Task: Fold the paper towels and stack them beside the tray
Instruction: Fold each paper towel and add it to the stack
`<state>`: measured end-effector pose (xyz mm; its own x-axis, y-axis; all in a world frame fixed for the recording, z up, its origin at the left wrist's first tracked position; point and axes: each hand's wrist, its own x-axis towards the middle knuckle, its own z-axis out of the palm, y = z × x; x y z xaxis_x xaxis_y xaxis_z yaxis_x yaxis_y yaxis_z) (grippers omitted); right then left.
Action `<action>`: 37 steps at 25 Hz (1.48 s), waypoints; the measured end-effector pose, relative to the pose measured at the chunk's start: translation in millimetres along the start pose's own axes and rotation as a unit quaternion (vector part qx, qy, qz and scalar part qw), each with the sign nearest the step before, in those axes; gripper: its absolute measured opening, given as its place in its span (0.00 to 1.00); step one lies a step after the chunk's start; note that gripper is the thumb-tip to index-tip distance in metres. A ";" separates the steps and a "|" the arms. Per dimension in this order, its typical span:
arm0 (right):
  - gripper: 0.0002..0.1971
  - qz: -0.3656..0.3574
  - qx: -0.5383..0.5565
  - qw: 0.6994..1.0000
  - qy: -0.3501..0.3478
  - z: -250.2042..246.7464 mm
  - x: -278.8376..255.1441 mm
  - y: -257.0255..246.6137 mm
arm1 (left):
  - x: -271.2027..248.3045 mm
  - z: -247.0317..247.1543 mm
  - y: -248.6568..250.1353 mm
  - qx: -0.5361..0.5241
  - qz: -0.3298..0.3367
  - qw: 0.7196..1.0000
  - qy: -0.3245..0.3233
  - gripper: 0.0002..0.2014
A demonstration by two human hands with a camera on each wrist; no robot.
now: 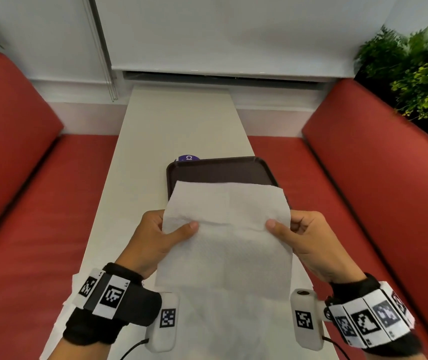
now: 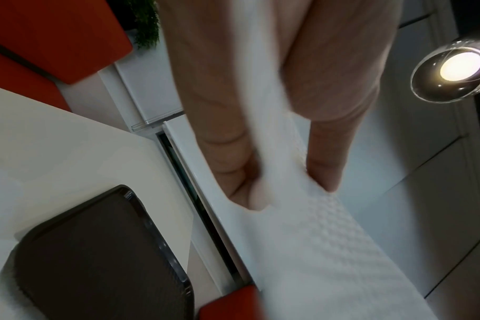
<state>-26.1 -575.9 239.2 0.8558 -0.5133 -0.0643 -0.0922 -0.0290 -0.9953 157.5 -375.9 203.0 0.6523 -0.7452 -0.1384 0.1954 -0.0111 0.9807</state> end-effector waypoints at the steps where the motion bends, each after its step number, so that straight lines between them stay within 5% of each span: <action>1: 0.12 -0.011 0.008 1.000 0.001 -0.8 0.2 -1.1 | 1.0 1.1 0.2 -0.010 0.006 1.000 0.002 0.24; 6: 0.14 -0.030 0.009 0.999 -0.036 -1.8 -5.5 -1.6 | 0.9 6.5 3.1 -0.050 -0.001 0.999 0.005 0.15; 12: 0.14 -0.056 0.051 0.997 -0.033 -10.7 -6.7 5.9 | -2.5 6.9 8.9 -0.068 0.027 0.997 -0.026 0.24; 15: 0.07 -0.031 0.081 0.996 -0.018 -14.6 -6.6 8.3 | -1.9 4.0 12.5 -0.033 0.032 0.998 -0.039 0.11; 18: 0.21 0.003 0.083 0.996 0.021 -18.7 -9.7 15.4 | -3.7 4.1 18.5 -0.027 0.007 0.998 -0.059 0.06; 22: 0.22 0.029 0.126 0.989 0.072 -23.9 -16.9 24.4 | -0.3 12.0 21.0 -0.065 -0.008 0.995 -0.072 0.10; 27: 0.02 0.060 0.033 0.983 0.172 -47.4 -31.9 76.3 | 26.7 35.4 -15.7 0.112 -0.011 0.990 -0.085 0.04; 31: 0.06 0.122 -0.038 0.959 0.253 -63.3 -63.3 124.8 | 70.0 70.9 -66.3 0.229 -0.029 0.971 -0.062 0.06; 34: 0.06 0.188 -0.058 0.942 0.272 -67.5 -74.2 163.0 | 120.7 107.5 -103.7 0.376 0.023 0.923 -0.079 0.07; 37: 0.10 0.231 -0.092 0.916 0.314 -74.2 -65.0 199.3 | 162.4 142.2 -130.6 0.473 0.033 0.865 -0.165 0.15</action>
<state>-137.9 -612.0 50.4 0.2470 -0.8984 -0.3630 -0.5044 0.2007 -0.8398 133.8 -590.3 72.0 0.3641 -0.9132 -0.1830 -0.6226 -0.3847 0.6814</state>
